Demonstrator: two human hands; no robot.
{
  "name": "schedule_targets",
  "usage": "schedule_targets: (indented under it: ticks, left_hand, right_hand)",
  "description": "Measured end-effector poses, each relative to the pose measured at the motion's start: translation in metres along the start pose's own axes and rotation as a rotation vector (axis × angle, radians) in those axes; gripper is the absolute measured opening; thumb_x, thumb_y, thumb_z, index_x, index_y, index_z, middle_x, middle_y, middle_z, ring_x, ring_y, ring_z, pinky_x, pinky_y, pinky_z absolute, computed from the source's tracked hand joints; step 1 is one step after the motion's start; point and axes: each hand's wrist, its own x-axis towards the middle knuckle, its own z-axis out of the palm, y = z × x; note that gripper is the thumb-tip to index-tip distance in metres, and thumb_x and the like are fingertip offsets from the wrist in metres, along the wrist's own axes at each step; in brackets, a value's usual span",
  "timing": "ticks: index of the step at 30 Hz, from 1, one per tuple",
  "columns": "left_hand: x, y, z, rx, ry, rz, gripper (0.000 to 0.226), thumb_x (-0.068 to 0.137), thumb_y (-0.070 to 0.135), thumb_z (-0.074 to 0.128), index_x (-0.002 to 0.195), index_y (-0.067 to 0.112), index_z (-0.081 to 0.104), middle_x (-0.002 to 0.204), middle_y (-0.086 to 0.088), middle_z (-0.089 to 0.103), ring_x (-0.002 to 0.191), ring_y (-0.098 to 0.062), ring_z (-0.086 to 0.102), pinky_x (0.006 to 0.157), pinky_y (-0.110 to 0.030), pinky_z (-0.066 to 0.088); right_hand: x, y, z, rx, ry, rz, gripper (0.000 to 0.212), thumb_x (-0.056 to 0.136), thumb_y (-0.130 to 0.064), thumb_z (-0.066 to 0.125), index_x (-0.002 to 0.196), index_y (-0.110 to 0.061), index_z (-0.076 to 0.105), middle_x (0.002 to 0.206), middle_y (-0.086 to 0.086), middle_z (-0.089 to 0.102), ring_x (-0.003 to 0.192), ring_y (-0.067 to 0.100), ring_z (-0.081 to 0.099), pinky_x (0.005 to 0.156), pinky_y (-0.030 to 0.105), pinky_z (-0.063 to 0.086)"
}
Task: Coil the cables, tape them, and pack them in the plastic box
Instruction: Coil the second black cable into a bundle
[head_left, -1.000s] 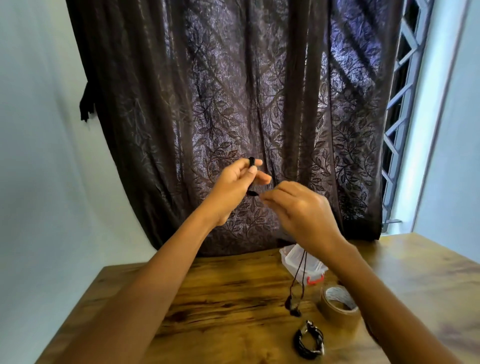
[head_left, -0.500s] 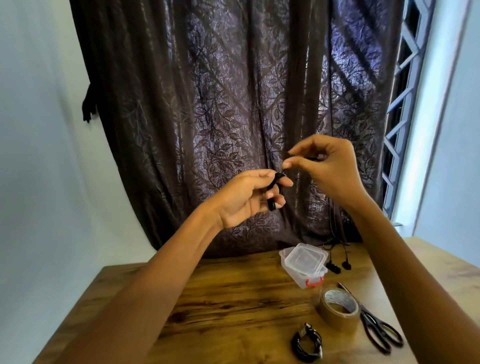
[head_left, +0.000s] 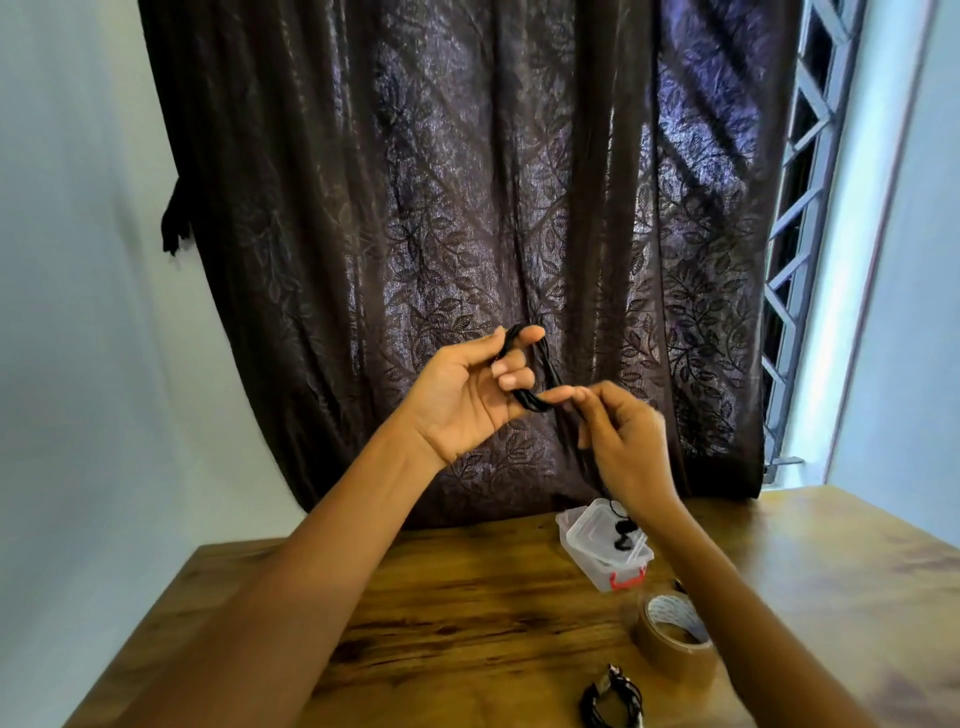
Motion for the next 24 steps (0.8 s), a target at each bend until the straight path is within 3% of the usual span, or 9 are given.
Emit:
schedule_targets:
  ticks: [4, 9, 12, 14, 17, 20, 24]
  left_hand:
    - [0.005, 0.002, -0.005, 0.02, 0.063, 0.076, 0.035, 0.1, 0.02, 0.028, 0.102, 0.002, 0.057, 0.052, 0.003, 0.045, 0.046, -0.007, 0.047, 0.079, -0.044, 0.056]
    - [0.007, 0.001, -0.012, 0.111, 0.14, 0.187, 0.031, 0.1, 0.014, 0.029, 0.106, 0.001, 0.057, 0.066, -0.001, 0.064, 0.06, -0.011, 0.063, 0.082, -0.044, 0.053]
    - [0.007, -0.001, -0.018, 0.192, 0.206, 0.218, 0.028, 0.1, 0.011, 0.03, 0.106, 0.004, 0.056, 0.073, -0.002, 0.07, 0.068, -0.013, 0.067, 0.083, -0.04, 0.053]
    - [0.006, -0.002, -0.02, 0.285, 0.237, 0.22, 0.027, 0.1, 0.011, 0.03, 0.107, 0.007, 0.056, 0.077, -0.002, 0.07, 0.071, -0.013, 0.068, 0.085, -0.037, 0.052]
    - [0.004, -0.006, -0.022, 0.47, 0.249, 0.201, 0.027, 0.101, 0.011, 0.03, 0.108, 0.01, 0.055, 0.083, -0.004, 0.068, 0.074, -0.012, 0.068, 0.081, -0.031, 0.051]
    - [0.0, -0.01, -0.021, 0.586, 0.193, 0.127, 0.027, 0.1, 0.011, 0.031, 0.108, 0.01, 0.056, 0.083, -0.002, 0.066, 0.074, -0.009, 0.065, 0.073, -0.024, 0.055]
    - [-0.005, -0.014, -0.014, 0.644, 0.072, -0.008, 0.025, 0.099, 0.01, 0.035, 0.107, 0.002, 0.056, 0.072, -0.003, 0.069, 0.069, -0.014, 0.062, 0.077, -0.03, 0.053]
  right_hand:
    - [-0.027, 0.005, 0.01, -0.204, -0.049, -0.08, 0.043, 0.093, -0.048, 0.032, 0.084, -0.016, 0.059, 0.054, -0.004, 0.056, 0.044, 0.01, 0.049, 0.041, 0.032, 0.038]
    - [-0.04, -0.01, 0.015, -0.478, -0.105, -0.375, 0.031, 0.091, -0.027, 0.041, 0.107, -0.01, 0.062, 0.085, 0.001, 0.072, 0.054, 0.02, 0.064, 0.038, 0.032, 0.047]
    - [-0.036, -0.016, 0.014, -0.639, -0.111, -0.539, 0.021, 0.087, -0.015, 0.053, 0.104, -0.01, 0.065, 0.076, -0.001, 0.067, 0.048, 0.018, 0.06, 0.03, 0.029, 0.04]
    - [-0.03, -0.02, 0.009, -0.726, -0.101, -0.669, 0.02, 0.076, -0.008, 0.067, 0.097, -0.01, 0.068, 0.07, 0.0, 0.063, 0.049, 0.017, 0.058, 0.031, 0.027, 0.039]
    - [-0.014, -0.036, -0.002, -0.756, -0.107, -0.781, 0.01, 0.075, -0.01, 0.071, 0.083, -0.015, 0.069, 0.064, -0.001, 0.059, 0.051, 0.017, 0.055, 0.037, 0.026, 0.037]
    - [0.012, -0.051, -0.013, -0.625, -0.15, -0.751, 0.006, 0.078, -0.02, 0.066, 0.076, -0.018, 0.072, 0.064, -0.003, 0.063, 0.056, 0.016, 0.053, 0.046, 0.024, 0.038]
    - [0.043, -0.074, -0.03, -0.183, -0.389, -0.396, 0.014, 0.074, -0.016, 0.075, 0.088, -0.019, 0.073, 0.074, -0.013, 0.066, 0.065, 0.003, 0.056, 0.064, 0.012, 0.045]
